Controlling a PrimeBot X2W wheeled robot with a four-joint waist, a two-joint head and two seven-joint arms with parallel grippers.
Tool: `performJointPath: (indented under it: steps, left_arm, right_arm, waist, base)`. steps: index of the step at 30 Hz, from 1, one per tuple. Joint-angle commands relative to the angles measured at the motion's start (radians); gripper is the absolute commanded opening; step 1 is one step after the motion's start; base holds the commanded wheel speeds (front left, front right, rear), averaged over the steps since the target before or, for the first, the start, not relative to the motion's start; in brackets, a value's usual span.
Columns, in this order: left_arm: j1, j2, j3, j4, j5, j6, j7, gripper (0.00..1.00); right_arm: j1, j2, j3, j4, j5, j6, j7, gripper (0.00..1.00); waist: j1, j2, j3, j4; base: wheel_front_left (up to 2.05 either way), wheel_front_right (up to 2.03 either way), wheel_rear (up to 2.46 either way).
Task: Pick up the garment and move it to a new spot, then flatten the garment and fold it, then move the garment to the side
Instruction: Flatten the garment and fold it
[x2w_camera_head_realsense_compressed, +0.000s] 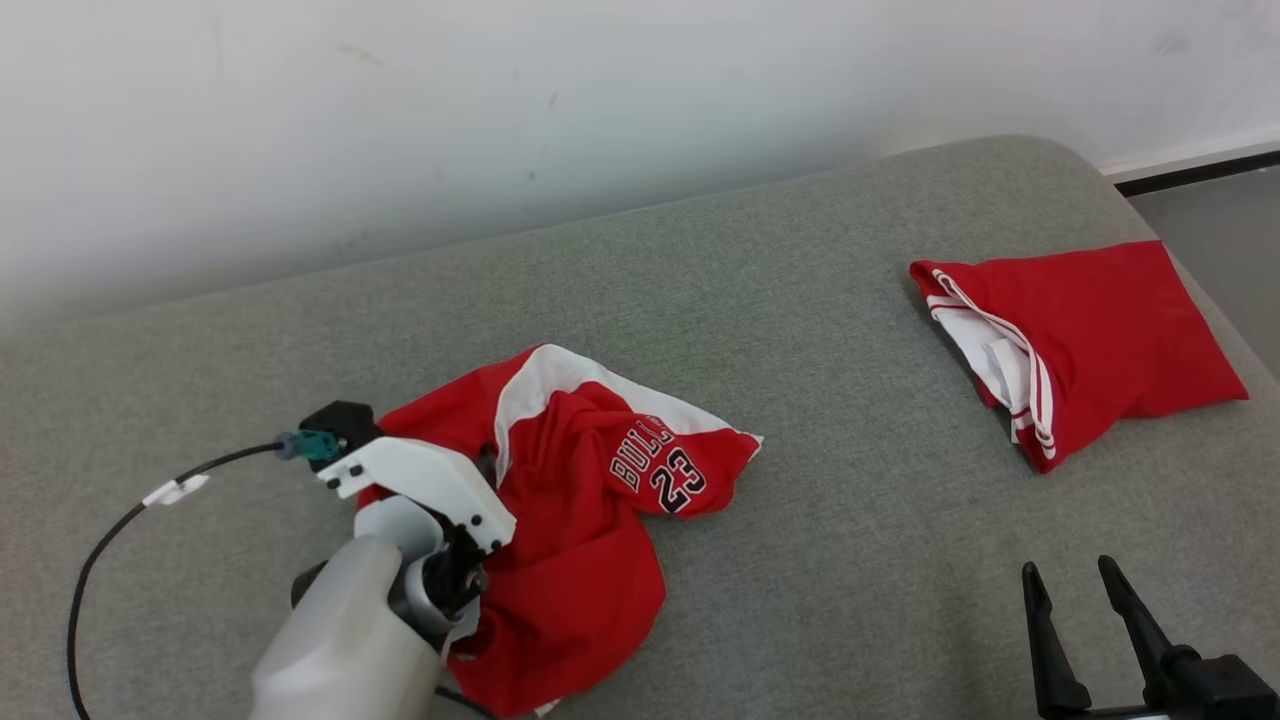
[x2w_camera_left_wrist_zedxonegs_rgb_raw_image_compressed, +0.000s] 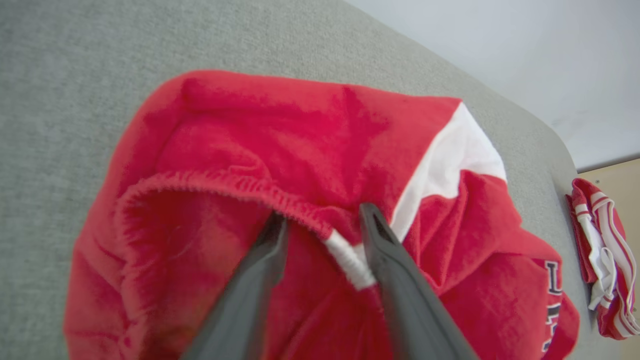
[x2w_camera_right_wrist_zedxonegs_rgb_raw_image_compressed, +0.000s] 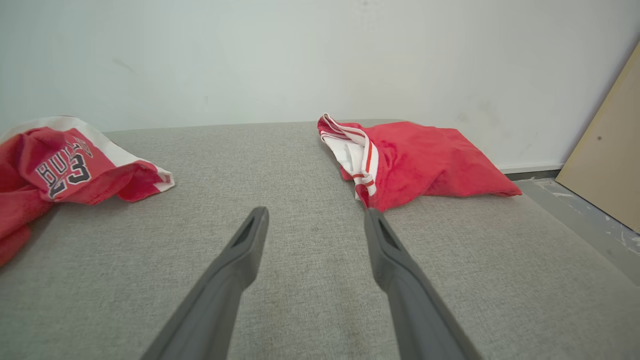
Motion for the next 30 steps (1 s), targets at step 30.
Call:
performJointPath:
  steps: [30]
  left_arm:
    - [-0.335,0.092,-0.011,-0.011,0.037,-0.129,-0.103,0.0]
  right_arm:
    - [-0.003,0.004,0.015,0.024,0.002,-0.003,0.001,1.0]
  waist:
    - [-0.0001,0.0,-0.063,-0.111]
  base:
    - [0.0,0.0,0.0]
